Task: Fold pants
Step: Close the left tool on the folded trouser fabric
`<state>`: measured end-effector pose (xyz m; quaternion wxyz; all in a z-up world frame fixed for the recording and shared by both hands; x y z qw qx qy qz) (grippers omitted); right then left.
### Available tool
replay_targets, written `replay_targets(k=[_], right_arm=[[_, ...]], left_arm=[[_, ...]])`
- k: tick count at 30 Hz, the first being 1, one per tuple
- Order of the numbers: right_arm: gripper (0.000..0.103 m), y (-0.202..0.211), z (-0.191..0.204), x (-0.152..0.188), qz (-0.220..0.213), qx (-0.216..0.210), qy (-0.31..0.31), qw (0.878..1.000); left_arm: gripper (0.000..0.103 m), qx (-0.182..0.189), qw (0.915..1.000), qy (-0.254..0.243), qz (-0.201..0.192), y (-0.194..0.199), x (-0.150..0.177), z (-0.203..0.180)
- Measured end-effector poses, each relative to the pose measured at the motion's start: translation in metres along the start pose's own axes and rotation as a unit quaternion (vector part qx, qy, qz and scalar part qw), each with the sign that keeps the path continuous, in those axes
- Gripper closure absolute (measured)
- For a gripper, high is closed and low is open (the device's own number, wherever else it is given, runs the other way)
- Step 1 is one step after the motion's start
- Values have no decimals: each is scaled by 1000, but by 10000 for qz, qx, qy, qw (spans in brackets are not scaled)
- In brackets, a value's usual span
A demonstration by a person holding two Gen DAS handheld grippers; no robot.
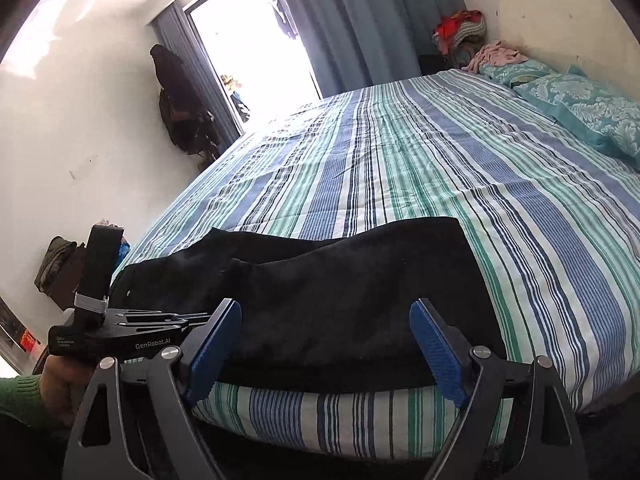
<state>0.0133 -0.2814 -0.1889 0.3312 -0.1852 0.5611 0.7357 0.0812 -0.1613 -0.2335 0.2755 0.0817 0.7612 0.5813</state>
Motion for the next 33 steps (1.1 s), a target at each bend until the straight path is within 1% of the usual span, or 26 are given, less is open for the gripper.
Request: replay_targets(k=[3, 5, 7, 9, 10, 11, 12, 13, 14, 16, 17, 19, 20, 21, 22, 23, 26, 28, 29, 30, 31, 32, 33], right_arm=[[17, 7, -8, -1, -117, 69, -112, 9998], [17, 9, -9, -3, -181, 44, -138, 9997], [17, 0, -5, -4, -87, -84, -61, 9999], [17, -20, 4, -2, 201, -362, 5, 9991], [17, -37, 6, 3, 504, -576, -50, 9971], [17, -57, 5, 13, 928, -707, -225, 9929], [16, -75, -1, 25, 1301, -711, -440, 9880], [16, -85, -5, 34, 1497, -706, -558, 9846], [17, -83, -5, 33, 1416, -706, -523, 9860], [17, -73, -3, 24, 1312, -757, -515, 9871], [17, -65, -3, 18, 1207, -869, -577, 9872], [17, -47, -11, 2, 901, -1117, -841, 9861], [17, -41, -18, -8, 823, -1245, -1005, 9837], [17, -40, -27, -18, 823, -1342, -1165, 9806], [17, -40, -36, -30, 851, -1410, -1318, 9775], [17, -41, -46, -43, 847, -1455, -1444, 9751], [17, -57, -67, -79, 1057, -1711, -1803, 9628], [17, -80, -78, -92, 1293, -1844, -1961, 9544], [17, -94, -84, -93, 1420, -1851, -2085, 9498], [17, -111, -91, -89, 1595, -1858, -2289, 9421], [17, -128, -99, -81, 1793, -1824, -2531, 9330], [19, -140, -109, -73, 1896, -1697, -2737, 9276], [19, -145, -114, -69, 1858, -1598, -2817, 9277]], left_arm=[[101, -120, 9996, 79, -241, 21, 7, 17], [101, -178, 9997, 98, -141, 15, 14, 27], [100, -210, 9997, 117, -12, 1, 20, 32], [98, -258, 9996, 104, -23, -5, 20, 32], [97, -271, 9996, 84, -36, -5, 20, 29], [92, -287, 9996, 64, -35, -4, 19, 29], [91, -274, 9996, 52, -43, -3, 19, 29], [83, -257, 9996, 69, -59, 1, 18, 31], [63, -293, 9994, 131, -114, 6, 19, 35], [36, -434, 9978, 370, -338, 22, 19, 49], [34, -444, 9964, 495, -530, 33, 17, 55], [34, -398, 9933, 664, -861, 55, 9, 61], [34, -363, 9917, 682, -1024, 65, 4, 60], [34, -309, 9905, 637, -1181, 72, -3, 55], [31, -221, 9901, 524, -1283, 77, -10, 47], [28, -123, 9907, 365, -1304, 76, -17, 37], [28, 83, 9935, -42, -1135, 56, -31, 12], [28, -60, 9958, -157, -896, 30, -38, 9], [28, -147, 9974, -162, -683, 13, -38, 12], [29, -232, 9987, -131, -437, -3, -35, 16], [34, -312, 9993, -71, -210, -17, -30, 21], [37, -393, 9992, -9, -74, -25, -24, 27], [36, -395, 9992, 34, -37, -28, -20, 31]])
Point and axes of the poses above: each gripper's, at about its wrist camera, not at the fingertips, and y roughly against the way its jaws point, z to its left, x to its underside, the point moved 10 cm from there along -y, roughly the way its jaws point, and after that the axes turned 11 degrees about z, right-handed, at the moved point
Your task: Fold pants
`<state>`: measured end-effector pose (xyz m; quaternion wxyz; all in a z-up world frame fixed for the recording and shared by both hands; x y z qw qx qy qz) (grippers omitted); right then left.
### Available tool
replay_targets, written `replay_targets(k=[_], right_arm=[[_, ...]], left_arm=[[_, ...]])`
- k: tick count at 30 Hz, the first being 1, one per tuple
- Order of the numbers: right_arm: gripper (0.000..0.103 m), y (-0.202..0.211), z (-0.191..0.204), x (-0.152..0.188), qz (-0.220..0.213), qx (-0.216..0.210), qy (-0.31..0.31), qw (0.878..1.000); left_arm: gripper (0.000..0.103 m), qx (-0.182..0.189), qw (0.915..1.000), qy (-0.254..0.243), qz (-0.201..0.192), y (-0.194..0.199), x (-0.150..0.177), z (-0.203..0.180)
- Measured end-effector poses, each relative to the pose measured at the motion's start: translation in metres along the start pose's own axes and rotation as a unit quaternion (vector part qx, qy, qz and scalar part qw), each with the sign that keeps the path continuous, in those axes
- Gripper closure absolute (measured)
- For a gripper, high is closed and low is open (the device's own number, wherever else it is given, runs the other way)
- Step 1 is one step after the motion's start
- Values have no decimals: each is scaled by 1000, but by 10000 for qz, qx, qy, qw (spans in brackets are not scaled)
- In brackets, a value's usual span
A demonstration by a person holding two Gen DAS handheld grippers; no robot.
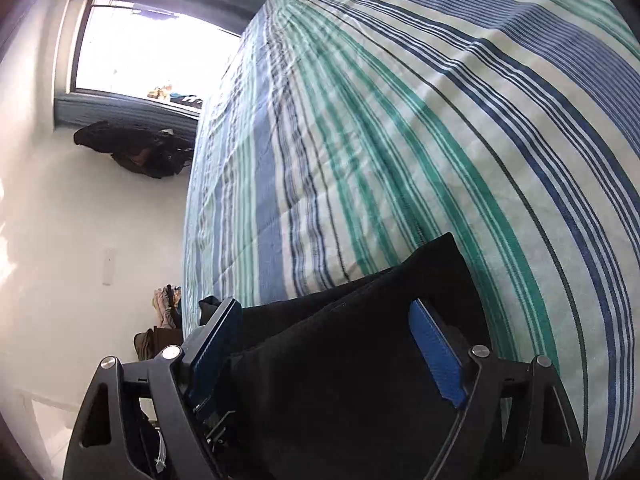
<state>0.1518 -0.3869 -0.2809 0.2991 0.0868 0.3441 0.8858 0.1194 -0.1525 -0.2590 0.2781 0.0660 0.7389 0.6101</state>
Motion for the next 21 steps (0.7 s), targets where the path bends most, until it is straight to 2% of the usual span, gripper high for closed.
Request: replay_targets(k=[4, 8, 10, 12, 13, 14, 16, 18, 20, 21], right_arm=[[18, 22, 18, 11, -323, -206, 239, 9990], [17, 60, 32, 57, -434, -616, 378, 9964], [13, 65, 25, 84, -461, -821, 262, 9952], [12, 51, 4, 109, -264, -797, -45, 9965], [15, 42, -9, 118, -190, -709, -187, 9971], [22, 40, -18, 123, -246, -731, -249, 9967], [22, 51, -16, 124, -598, -877, -215, 9941], [22, 70, -1, 125, -1092, -630, 228, 9918], [21, 86, 16, 130, -1557, 110, 912, 9835], [20, 91, 23, 134, -1708, 458, 1179, 9772]], left_arm=[[36, 105, 9999, 68, -98, 7, 10, 4], [36, 99, 9998, 62, -167, 7, 13, 4], [36, 131, 9997, 115, -185, 6, 13, 6], [36, 151, 9996, 150, -196, 5, 13, 7], [36, 153, 9996, 151, -196, 5, 13, 7], [36, 160, 9996, 154, -188, 7, 13, 7], [35, 183, 9993, 243, -209, 15, 15, 12], [31, 269, 9983, 408, -301, 29, 17, 21], [17, 242, 9971, 572, -447, 42, 17, 36], [16, 200, 9962, 650, -535, 49, 17, 46]])
Point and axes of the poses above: each gripper's, at about its wrist camera, not at the fingertips, and y roughly against the way its jaws point, z to its left, x to its underside, the point moved 10 cm from there along -y, roughly the way its jaws point, and after that the axes turned 11 degrees about z, right-handed, at the moved point
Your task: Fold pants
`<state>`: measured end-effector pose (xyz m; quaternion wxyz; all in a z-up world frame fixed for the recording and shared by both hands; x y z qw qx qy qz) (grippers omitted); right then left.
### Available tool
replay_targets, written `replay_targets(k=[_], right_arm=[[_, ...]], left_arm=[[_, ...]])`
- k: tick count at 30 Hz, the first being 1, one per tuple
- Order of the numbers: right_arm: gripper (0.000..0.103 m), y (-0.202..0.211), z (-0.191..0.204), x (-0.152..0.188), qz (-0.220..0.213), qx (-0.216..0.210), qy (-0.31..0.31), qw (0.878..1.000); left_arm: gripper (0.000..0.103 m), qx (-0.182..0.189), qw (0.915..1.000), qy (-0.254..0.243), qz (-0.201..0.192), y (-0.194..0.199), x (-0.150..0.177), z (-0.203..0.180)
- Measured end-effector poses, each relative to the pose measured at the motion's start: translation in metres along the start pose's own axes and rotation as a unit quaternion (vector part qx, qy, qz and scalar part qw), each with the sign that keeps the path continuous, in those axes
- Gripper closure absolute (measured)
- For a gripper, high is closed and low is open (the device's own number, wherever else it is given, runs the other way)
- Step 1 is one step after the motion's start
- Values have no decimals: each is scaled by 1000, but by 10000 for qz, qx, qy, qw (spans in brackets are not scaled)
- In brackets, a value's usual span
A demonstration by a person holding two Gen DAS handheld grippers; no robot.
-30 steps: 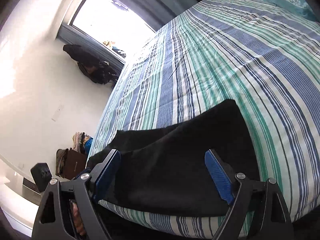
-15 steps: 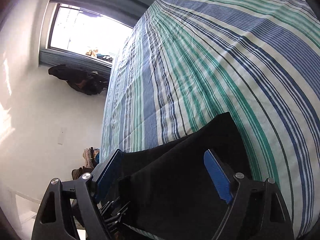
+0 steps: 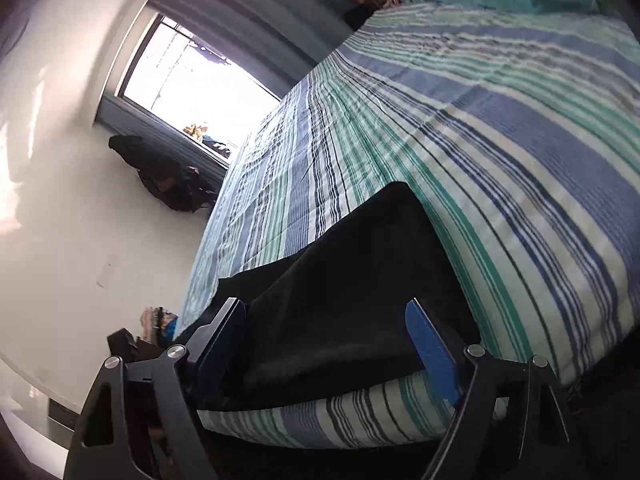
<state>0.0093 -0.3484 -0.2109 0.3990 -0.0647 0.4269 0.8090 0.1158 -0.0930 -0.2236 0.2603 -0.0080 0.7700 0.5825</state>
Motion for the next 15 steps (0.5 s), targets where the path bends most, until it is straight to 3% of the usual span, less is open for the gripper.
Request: replay_targets(k=[3, 6, 9, 15], right_arm=[[20, -1, 14, -1, -104, 482, 552, 9973], [20, -2, 14, -1, -166, 933, 936, 9911], [20, -7, 9, 0, -123, 1077, 982, 9892], [20, -8, 9, 3, -150, 1144, 1040, 9879]], left_arm=[[12, -145, 9993, 345, -95, 9, -2, 36], [12, -197, 9960, 872, 71, 1, 5, 76], [12, -322, 9924, 1177, 159, -5, 10, 100], [12, -525, 9899, 1298, 202, -8, 10, 111]])
Point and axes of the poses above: each gripper's, at about its wrist camera, not at the fingertips, and y roughly against the way its jaws point, z to its left, x to its underside, the point moved 10 cm from there along -y, roughly the way its jaws point, and after that the axes turned 11 degrees about z, right-handed, at the moved point
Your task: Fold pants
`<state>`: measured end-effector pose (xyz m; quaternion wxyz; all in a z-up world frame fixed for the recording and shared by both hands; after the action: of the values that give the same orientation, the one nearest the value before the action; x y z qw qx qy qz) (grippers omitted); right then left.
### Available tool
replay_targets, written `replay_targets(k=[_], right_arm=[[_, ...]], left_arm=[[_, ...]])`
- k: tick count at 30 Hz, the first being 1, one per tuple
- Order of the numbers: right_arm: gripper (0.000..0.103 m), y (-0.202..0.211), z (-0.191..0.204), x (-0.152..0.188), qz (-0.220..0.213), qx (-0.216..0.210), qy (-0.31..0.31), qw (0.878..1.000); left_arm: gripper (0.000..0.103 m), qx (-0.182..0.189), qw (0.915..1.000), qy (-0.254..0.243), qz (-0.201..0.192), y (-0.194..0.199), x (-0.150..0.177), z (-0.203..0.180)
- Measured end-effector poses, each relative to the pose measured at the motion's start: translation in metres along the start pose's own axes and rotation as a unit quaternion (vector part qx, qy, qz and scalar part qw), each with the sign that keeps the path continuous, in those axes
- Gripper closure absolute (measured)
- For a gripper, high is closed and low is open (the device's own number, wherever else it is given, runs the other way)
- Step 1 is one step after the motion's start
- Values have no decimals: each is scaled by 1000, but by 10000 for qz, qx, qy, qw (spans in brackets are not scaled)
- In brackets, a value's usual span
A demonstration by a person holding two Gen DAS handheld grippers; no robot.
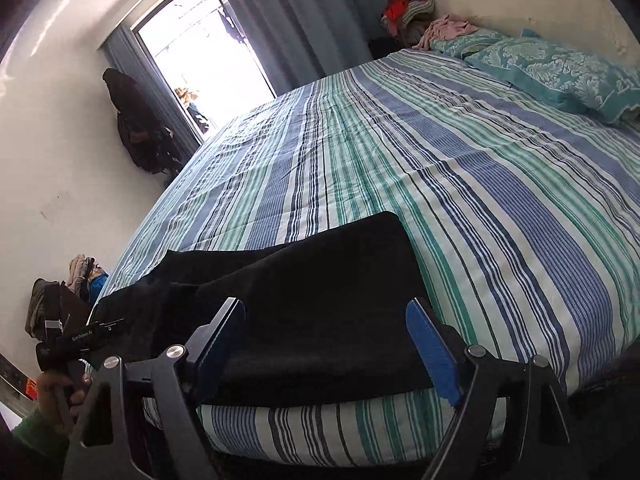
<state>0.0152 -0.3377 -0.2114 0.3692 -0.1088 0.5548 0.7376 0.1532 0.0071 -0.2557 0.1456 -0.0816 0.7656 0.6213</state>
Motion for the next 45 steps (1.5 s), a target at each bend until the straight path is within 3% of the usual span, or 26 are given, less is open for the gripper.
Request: replay_targets(k=[8, 16, 19, 21, 25, 28, 31, 32, 35, 40, 45], right_arm=[[20, -3, 24, 6, 42, 458, 731, 9963], [19, -16, 56, 12, 220, 734, 1481, 9860], [19, -21, 68, 14, 239, 704, 1662, 9833], [19, -23, 74, 16, 238, 724, 1796, 9808], [19, -29, 82, 25, 333, 740, 2014, 9761], [19, -29, 83, 27, 343, 731, 2090, 9746], [19, -32, 80, 26, 394, 659, 2004, 9767], [19, -33, 78, 26, 410, 653, 1961, 9776], [19, -32, 75, 23, 403, 642, 1840, 9800], [19, -33, 76, 21, 385, 642, 1778, 9812], [19, -35, 78, 21, 407, 650, 1835, 9800]], left_arm=[[7, -565, 9974, -446, 94, -10, 10, -5], [1, -767, 9942, -738, 144, -17, 13, -8], [2, -598, 9963, -571, 236, -5, 10, -3], [2, -258, 9992, -319, 36, 17, -5, 10], [2, -68, 9978, 533, -379, 57, -50, 89], [2, -20, 9950, 1000, -15, 48, -68, 155], [2, -38, 9945, 928, 485, 20, -70, 194], [2, 41, 9932, 963, 654, 11, -66, 201], [0, 730, 9850, 1149, 1057, -15, -56, 198], [0, 468, 9915, 923, 793, -21, -53, 189], [0, 330, 9918, 919, 829, -21, -51, 188]])
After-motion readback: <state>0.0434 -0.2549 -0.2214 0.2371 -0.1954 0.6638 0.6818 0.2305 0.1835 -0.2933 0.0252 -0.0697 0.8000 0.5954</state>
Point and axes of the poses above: each gripper's, at about its wrist camera, not at the fingertips, and y roughly against the way its jaws point, z to its left, x to its underside, the point moved 10 cm from there along -y, roughly the way its jaws point, and after that the axes turned 11 degrees about z, right-handed, at the moved point
